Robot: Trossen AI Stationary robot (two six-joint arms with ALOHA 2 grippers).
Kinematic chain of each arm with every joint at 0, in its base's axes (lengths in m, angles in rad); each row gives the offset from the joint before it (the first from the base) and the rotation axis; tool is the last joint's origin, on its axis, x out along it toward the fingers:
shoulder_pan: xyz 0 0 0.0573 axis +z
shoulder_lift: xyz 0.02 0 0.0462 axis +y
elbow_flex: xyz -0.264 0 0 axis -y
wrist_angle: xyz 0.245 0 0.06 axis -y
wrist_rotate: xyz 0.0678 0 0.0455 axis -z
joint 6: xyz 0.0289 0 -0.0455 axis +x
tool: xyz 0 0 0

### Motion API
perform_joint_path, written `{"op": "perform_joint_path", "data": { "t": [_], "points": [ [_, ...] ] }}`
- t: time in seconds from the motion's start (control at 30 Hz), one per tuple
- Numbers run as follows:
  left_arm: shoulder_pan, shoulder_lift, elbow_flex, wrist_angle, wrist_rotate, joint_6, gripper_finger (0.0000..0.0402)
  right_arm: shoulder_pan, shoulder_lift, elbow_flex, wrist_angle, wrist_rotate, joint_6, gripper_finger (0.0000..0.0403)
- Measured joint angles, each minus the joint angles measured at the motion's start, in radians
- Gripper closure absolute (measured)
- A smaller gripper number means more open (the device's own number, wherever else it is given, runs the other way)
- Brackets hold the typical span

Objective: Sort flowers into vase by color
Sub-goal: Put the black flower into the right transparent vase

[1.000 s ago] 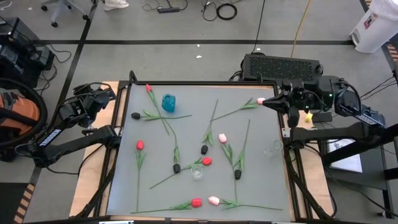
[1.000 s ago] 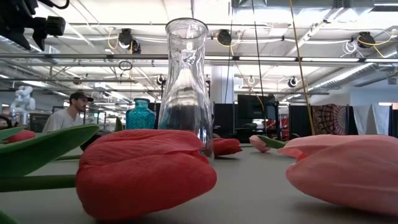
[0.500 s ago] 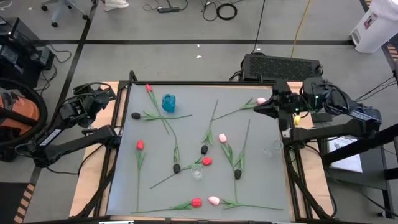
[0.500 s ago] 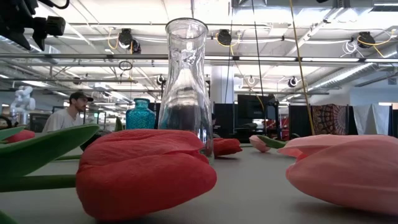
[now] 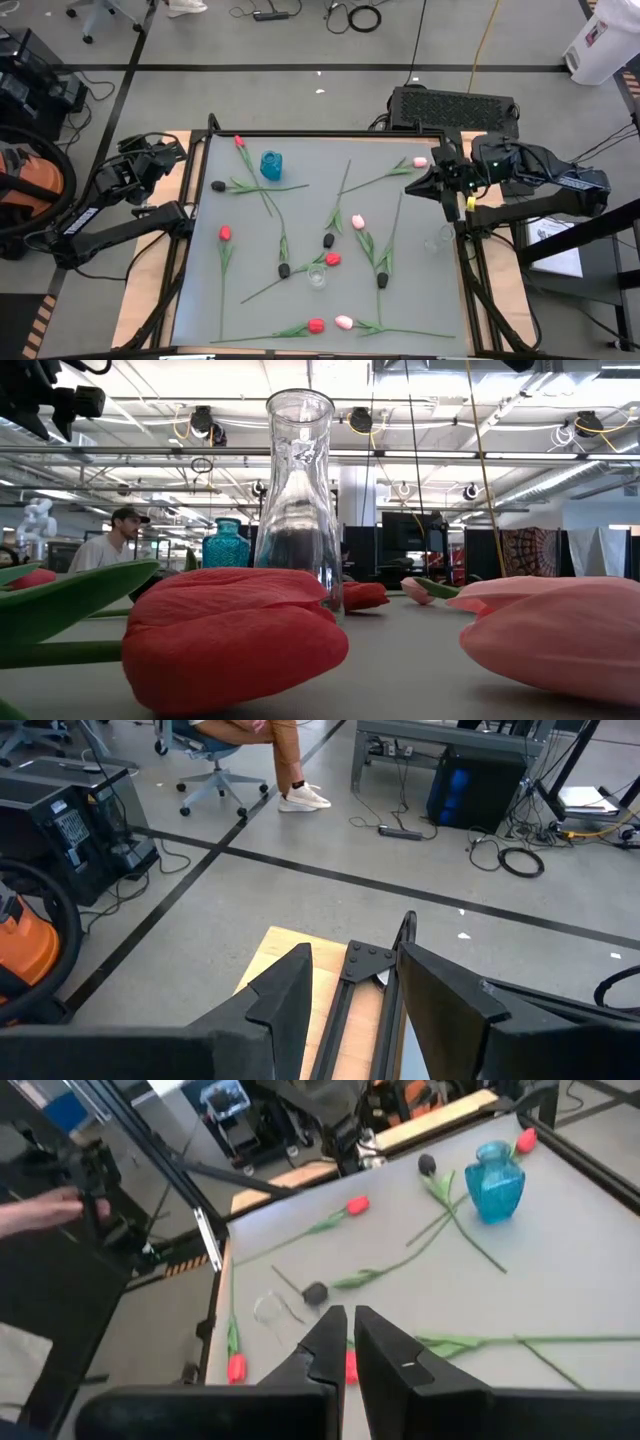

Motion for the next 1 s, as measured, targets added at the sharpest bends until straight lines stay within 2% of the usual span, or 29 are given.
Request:
{"op": "perform_joint_path", "data": {
  "t": [0.7,1.0],
  "points": [
    [0.0,0.0,0.0,0.0,0.0,0.0,0.0245,0.001,0.003,0.0,-0.039,0.005,-0.143,0.0385],
    [0.0,0.0,0.0,0.0,0.0,0.0,0.0245,0.001,0.027,0.0,-0.072,0.005,-0.305,0.0385]
  ]
}}
